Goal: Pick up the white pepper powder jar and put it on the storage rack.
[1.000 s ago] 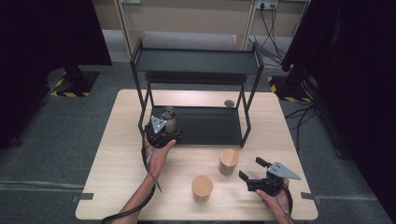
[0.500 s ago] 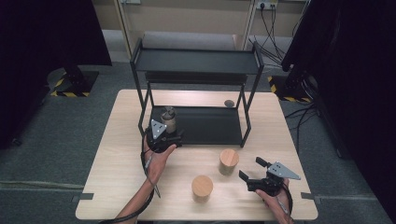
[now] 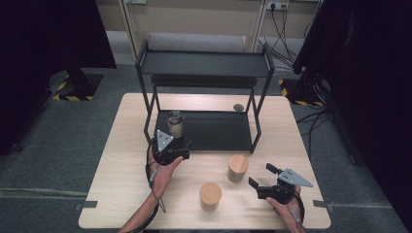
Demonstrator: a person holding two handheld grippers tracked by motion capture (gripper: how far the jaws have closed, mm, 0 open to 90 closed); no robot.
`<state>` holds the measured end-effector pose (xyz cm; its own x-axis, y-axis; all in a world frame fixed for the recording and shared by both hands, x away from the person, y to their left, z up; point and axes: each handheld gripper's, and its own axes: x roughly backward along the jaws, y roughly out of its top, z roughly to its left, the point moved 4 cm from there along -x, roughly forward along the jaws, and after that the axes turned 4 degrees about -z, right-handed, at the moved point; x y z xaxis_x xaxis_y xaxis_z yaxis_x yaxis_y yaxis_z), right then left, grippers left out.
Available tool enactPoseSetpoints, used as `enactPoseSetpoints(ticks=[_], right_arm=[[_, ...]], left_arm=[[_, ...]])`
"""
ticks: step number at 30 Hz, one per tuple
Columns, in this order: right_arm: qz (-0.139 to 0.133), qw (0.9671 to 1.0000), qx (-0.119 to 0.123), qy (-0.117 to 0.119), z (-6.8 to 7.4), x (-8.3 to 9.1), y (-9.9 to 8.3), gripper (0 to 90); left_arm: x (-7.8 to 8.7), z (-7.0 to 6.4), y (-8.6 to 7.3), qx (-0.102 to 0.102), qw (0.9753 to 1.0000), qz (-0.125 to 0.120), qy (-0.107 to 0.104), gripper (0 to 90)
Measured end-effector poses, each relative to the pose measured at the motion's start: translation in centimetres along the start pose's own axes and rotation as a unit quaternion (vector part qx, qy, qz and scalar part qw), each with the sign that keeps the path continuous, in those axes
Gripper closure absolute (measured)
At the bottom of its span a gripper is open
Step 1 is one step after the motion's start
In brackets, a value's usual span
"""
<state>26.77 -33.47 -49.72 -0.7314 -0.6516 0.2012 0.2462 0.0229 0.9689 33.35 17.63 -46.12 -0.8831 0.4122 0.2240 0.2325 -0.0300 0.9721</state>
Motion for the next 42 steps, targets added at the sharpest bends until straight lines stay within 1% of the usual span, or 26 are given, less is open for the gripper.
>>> enactPoseSetpoints(ticks=[4, 12, 19, 42], right_arm=[[0.000, 1.0000, 0.001, 0.000, 0.0, 0.0, 0.0, 1.0], [0.001, 1.0000, 0.001, -0.001, 0.0, 0.0, 0.0, 1.0], [0.001, 1.0000, 0.002, -0.001, 0.1, 0.0, 0.0, 1.0], [0.001, 1.0000, 0.001, -0.002, 0.1, 0.0, 0.0, 1.0]], left_arm=[[0.4, 0.0, -0.3, 0.000, 1.0000, 0.001, -0.003, 4.1], [1.2, -0.2, -0.7, -0.006, 0.9999, 0.001, -0.010, 4.1], [2.0, -0.2, -1.1, 0.001, 0.9999, -0.003, -0.015, 4.1], [4.1, -0.5, -2.2, 0.004, 0.9996, -0.008, -0.026, 4.0]])
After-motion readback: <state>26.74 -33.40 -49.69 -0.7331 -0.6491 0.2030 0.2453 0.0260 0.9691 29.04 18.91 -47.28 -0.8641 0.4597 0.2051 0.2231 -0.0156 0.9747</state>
